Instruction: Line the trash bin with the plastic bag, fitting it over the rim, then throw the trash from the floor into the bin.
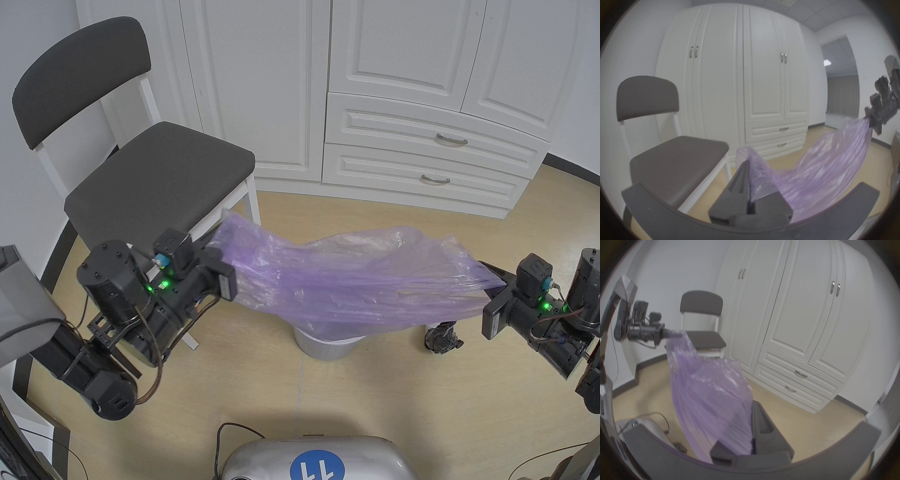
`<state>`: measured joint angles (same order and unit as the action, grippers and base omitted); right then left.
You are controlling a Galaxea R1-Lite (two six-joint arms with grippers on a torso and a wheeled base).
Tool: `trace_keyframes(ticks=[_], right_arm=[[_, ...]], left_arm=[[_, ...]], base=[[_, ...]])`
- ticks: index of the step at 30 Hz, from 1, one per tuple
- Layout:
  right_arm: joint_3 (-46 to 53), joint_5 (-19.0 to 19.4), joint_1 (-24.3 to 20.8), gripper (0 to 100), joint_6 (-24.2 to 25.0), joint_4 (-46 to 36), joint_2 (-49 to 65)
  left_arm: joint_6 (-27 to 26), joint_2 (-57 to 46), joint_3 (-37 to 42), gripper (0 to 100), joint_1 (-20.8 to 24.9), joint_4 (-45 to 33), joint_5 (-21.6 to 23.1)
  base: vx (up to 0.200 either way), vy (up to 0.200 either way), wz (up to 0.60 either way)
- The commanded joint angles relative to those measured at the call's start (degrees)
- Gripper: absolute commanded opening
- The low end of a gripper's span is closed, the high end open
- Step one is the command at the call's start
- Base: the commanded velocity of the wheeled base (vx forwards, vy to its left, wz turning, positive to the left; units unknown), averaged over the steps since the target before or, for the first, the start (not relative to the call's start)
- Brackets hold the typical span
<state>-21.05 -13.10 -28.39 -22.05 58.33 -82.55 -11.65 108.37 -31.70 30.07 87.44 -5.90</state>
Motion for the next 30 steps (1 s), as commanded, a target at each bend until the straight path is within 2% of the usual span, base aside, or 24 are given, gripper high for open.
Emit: trace_keyframes(ticks=[1,4,5,7,11,13,14,17,19,21,27,28,30], right_arm=[[-2.3,2.6,-4.9,0,7.5,7.7,-6.9],[-4.1,3.1,-7.4,0,11.4,11.7,-10.1],[-4.7,3.3,-8.4,0,12.9,13.9,-11.9],[-4.9,3.3,-8.7,0,13.4,16.6,-13.9],[-4.2,2.6,-8.7,0,12.7,21.0,-17.8],[-3.9,1.6,-8.0,0,9.4,21.5,-20.0],[-3.8,0.5,-7.6,0,7.6,21.6,-20.5],[-3.1,-7.5,-5.8,0,1.4,21.8,-22.2],[-3.2,-10.9,-5.5,0,-0.5,21.9,-23.2],[-3.2,-11.9,-5.6,0,-0.9,22.4,-23.5],[-3.4,-9.7,-6.3,0,-0.9,26.6,-25.6],[-2.9,-7.5,-6.4,0,-1.2,30.1,-27.8],[-2.9,-6.7,-6.3,0,-1.2,31.7,-29.2]], left_arm=[[3.2,6.2,-10.0,0,8.8,0.4,0.0],[8.9,5.7,-10.7,0,12.4,0.4,-0.3],[12.6,5.1,-11.0,0,14.3,0.4,-1.6],[16.0,4.7,-12.2,0,16.4,0.4,-3.4],[20.3,5.1,-12.9,0,19.5,0.4,-4.6],[21.5,5.3,-12.9,0,20.5,0.4,-4.5],[21.7,5.3,-12.9,0,20.7,0.4,-4.6],[21.7,5.2,-12.8,0,21.0,0.4,-4.6],[21.8,5.3,-13.0,0,21.0,0.4,-4.6],[22.0,5.4,-13.1,0,20.9,0.4,-4.6],[24.5,6.7,-13.8,0,21.0,0.4,-4.5],[24.7,7.7,-14.9,0,20.9,0.4,-4.5],[25.1,8.3,-15.2,0,20.9,0.4,-4.5]], base=[[0.0,0.0,0.0],[0.0,0.0,0.0],[0.0,0.0,0.0],[0.0,0.0,0.0],[0.0,0.0,0.0],[0.0,0.0,0.0],[0.0,0.0,0.0],[0.0,0.0,0.0],[0.0,0.0,0.0],[0.0,0.0,0.0],[0.0,0.0,0.0],[0.0,0.0,0.0],[0.0,0.0,0.0]])
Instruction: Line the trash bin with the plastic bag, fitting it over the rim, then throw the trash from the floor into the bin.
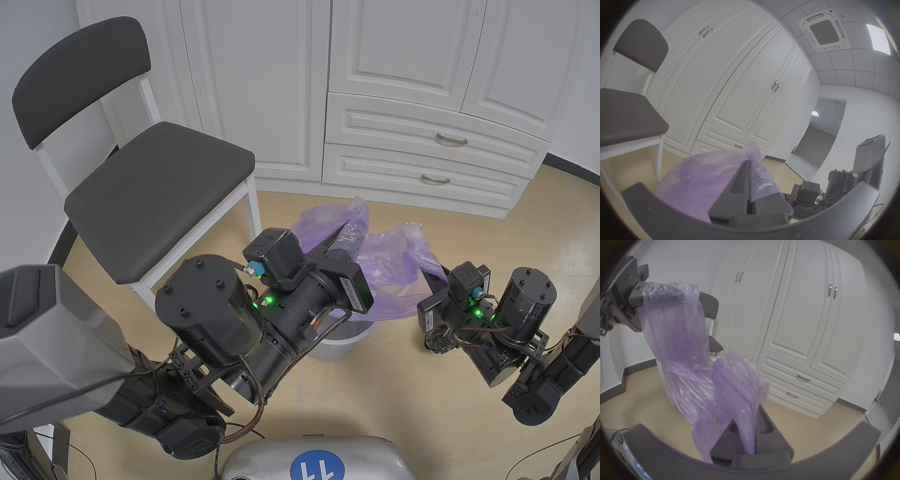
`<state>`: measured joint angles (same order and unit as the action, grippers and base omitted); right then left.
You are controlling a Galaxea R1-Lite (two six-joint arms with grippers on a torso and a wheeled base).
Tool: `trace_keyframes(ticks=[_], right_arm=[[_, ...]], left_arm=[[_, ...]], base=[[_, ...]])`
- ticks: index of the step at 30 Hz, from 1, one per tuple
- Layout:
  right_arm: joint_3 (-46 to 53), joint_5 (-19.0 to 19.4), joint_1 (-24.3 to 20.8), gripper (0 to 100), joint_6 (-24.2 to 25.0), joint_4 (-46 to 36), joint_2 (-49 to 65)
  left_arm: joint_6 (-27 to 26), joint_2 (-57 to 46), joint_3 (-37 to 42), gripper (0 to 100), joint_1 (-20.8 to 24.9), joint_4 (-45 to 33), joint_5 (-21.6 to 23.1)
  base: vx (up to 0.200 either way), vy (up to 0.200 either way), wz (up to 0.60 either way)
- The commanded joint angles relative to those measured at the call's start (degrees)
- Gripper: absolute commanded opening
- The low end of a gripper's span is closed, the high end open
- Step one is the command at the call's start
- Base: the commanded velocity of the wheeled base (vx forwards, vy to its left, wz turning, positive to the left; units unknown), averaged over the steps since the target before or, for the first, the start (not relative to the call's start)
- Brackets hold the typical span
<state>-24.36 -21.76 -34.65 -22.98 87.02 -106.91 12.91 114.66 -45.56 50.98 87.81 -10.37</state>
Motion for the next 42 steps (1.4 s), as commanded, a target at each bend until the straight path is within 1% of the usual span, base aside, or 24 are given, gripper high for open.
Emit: trace_keyframes(ticks=[1,2,10,13,15,21,29,38,42], right_arm=[[0.0,2.6,-0.2,0,-0.3,3.0,-6.8],[0.0,2.6,-0.1,0,-0.3,3.0,-7.0],[-3.8,2.8,-0.1,0,0.1,3.0,-12.7],[-4.6,2.8,-0.1,0,0.2,3.0,-13.6],[-5.3,2.9,-0.1,0,0.5,3.0,-14.3],[-9.4,2.8,0.9,0,2.6,3.0,-17.9],[-14.6,2.9,3.5,0,4.6,3.0,-23.0],[-18.0,3.0,6.5,0,5.0,3.0,-27.9],[-20.8,3.4,7.8,0,5.0,3.0,-30.6]], left_arm=[[1.5,2.5,-1.6,0,0.0,0.0,0.0],[1.5,2.5,-1.6,0,0.0,0.0,0.0],[7.2,9.3,-6.3,0,0.1,0.0,-0.1],[7.7,10.7,-7.6,0,0.1,0.0,-0.2],[7.9,11.6,-8.8,0,-0.4,0.0,-0.4],[11.3,16.4,-13.8,0,-3.5,-0.1,-1.0],[11.6,23.0,-20.8,0,-6.9,-0.4,-0.9],[11.6,27.5,-25.8,0,-7.4,-2.2,-0.3],[13.5,29.7,-28.1,0,-7.4,-2.2,0.9]], base=[[0.0,0.0,0.0],[0.0,0.0,0.0],[0.0,0.0,0.0],[0.0,0.0,0.0],[0.0,0.0,0.0],[0.0,0.0,0.0],[0.0,0.0,0.0],[0.0,0.0,0.0],[0.0,0.0,0.0]])
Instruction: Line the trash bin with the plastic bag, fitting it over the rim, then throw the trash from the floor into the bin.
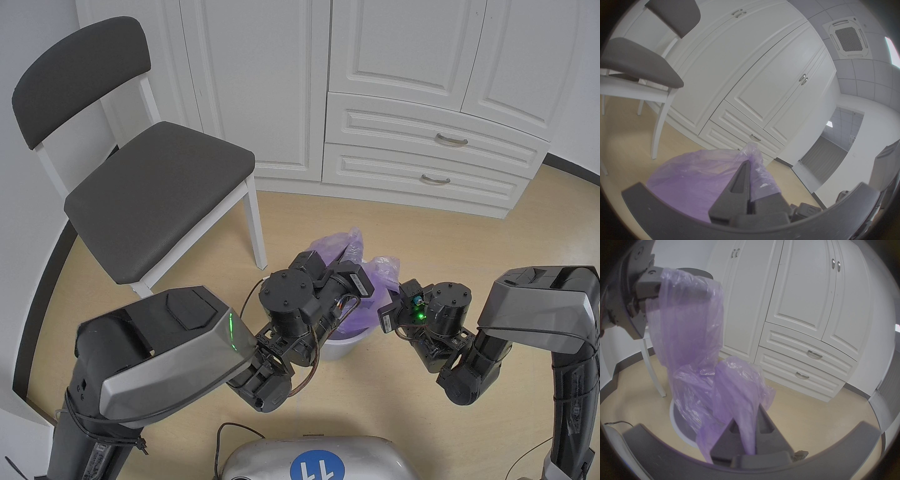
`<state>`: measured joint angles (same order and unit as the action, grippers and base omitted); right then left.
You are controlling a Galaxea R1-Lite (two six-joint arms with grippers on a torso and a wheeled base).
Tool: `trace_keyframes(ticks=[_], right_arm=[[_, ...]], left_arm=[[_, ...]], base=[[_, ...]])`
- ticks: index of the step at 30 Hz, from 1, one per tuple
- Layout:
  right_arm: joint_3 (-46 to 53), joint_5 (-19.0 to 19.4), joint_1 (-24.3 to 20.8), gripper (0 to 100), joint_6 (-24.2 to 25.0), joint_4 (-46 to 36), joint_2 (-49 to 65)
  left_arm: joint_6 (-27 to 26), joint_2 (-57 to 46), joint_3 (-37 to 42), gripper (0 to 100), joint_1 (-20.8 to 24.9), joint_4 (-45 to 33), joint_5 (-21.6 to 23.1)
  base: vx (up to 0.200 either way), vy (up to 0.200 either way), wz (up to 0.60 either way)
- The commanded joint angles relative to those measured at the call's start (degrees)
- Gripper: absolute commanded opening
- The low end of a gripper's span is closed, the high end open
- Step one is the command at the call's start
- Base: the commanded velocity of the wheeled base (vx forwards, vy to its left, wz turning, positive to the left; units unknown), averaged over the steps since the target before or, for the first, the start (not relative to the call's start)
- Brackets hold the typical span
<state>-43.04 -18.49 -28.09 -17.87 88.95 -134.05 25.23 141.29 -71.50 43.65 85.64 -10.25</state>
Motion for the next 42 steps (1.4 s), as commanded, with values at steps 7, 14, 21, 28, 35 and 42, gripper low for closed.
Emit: trace_keyframes(ticks=[7,14,21,28,35,42], right_arm=[[-3.0,0.5,2.6,0,0.0,1.0,-4.8],[-3.6,0.5,3.4,0,-0.1,1.0,-4.9],[-4.9,0.6,3.8,0,-0.1,1.0,-6.1],[-6.3,0.6,4.7,0,0.0,1.0,-7.0],[-7.4,1.5,4.8,0,0.3,1.0,-8.2],[-8.8,1.5,5.0,0,1.2,1.0,-9.3]], left_arm=[[3.6,7.8,-5.3,0,-0.6,-0.1,2.7],[4.3,10.8,-8.4,0,-2.3,-0.2,2.9],[4.7,13.9,-13.8,0,-4.4,-1.9,2.9],[9.7,15.3,-18.8,0,-6.2,-6.6,2.8],[10.2,18.6,-21.8,0,-6.9,-8.0,2.9],[10.2,20.9,-24.7,0,-7.2,-10.0,3.4]], base=[[0.0,0.0,0.0],[0.0,0.0,0.0],[0.0,0.0,0.0],[0.0,0.0,0.0],[0.0,0.0,0.0],[0.0,0.0,0.0]])
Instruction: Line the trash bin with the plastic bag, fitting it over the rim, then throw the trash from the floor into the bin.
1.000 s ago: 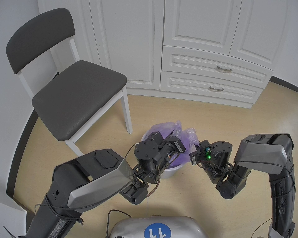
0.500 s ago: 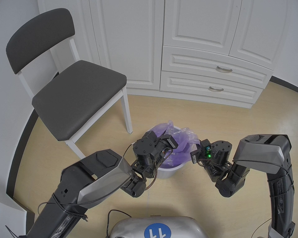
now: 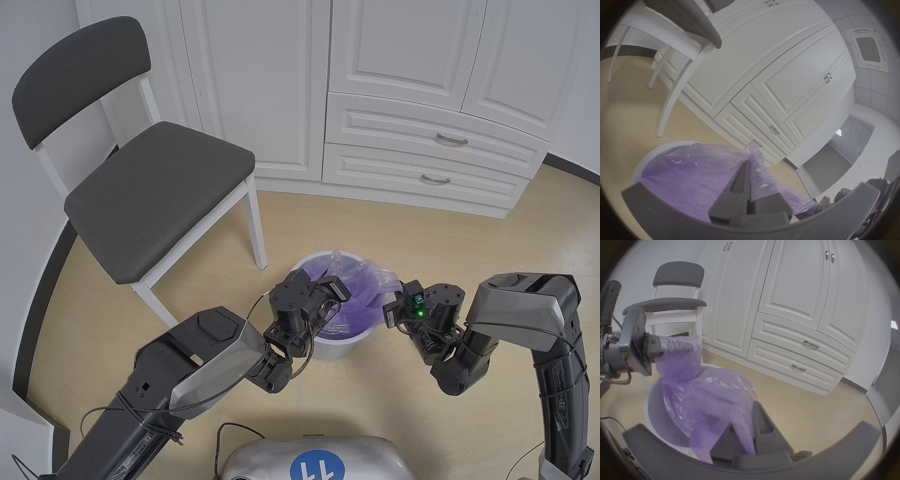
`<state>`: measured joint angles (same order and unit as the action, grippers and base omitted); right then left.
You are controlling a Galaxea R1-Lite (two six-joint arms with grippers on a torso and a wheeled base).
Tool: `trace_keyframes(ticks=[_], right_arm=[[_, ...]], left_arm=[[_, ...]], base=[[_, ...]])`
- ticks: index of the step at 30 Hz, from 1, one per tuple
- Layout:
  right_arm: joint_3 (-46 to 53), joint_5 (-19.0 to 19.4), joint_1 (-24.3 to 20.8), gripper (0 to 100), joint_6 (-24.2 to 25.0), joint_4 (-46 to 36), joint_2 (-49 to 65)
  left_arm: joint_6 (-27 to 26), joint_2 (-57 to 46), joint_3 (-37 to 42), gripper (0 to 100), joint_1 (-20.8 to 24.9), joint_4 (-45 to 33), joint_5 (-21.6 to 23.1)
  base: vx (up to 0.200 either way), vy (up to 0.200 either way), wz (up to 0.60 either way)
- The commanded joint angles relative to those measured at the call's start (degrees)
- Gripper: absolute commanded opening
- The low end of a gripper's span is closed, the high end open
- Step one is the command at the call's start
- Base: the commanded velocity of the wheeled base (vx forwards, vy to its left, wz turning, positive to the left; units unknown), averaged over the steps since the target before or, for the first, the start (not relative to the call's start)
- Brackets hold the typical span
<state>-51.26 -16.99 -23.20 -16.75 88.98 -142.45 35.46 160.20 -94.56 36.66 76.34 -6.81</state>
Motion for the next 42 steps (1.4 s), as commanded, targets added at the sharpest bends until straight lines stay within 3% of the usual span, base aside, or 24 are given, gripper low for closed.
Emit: trace_keyframes(ticks=[1,11,17,20,24,27,37,42], right_arm=[[-0.9,0.0,0.1,0,0.1,1.0,-1.0],[-1.8,0.5,2.1,0,0.1,1.0,-0.8],[-1.8,1.5,5.2,0,0.1,-0.7,0.6],[-1.7,1.8,5.6,0,0.1,-1.1,0.7],[-1.2,2.1,6.4,0,0.1,-1.7,0.9],[-1.0,2.5,7.0,0,0.1,-2.5,1.2],[-0.9,5.4,10.6,0,-0.5,-4.3,1.2],[-0.9,5.5,11.0,0,-0.5,-5.3,0.8]], left_arm=[[0.0,2.5,-2.1,0,-0.2,-0.9,0.0],[-2.6,2.0,-1.8,0,-2.7,-1.1,0.0],[-13.6,-4.9,8.0,0,-6.2,-0.9,4.4],[-17.1,-6.5,10.5,0,-7.2,-1.4,5.0],[-27.8,-8.9,14.6,0,-9.7,-2.9,5.3],[-32.6,-9.4,15.9,0,-10.8,-3.1,5.2],[-40.5,-9.6,17.9,0,-14.2,-2.2,4.1],[-41.4,-9.0,19.9,0,-15.0,-0.9,4.1]], base=[[0.0,0.0,0.0],[0.0,0.0,0.0],[0.0,0.0,0.0],[0.0,0.0,0.0],[0.0,0.0,0.0],[0.0,0.0,0.0],[0.0,0.0,0.0],[0.0,0.0,0.0]])
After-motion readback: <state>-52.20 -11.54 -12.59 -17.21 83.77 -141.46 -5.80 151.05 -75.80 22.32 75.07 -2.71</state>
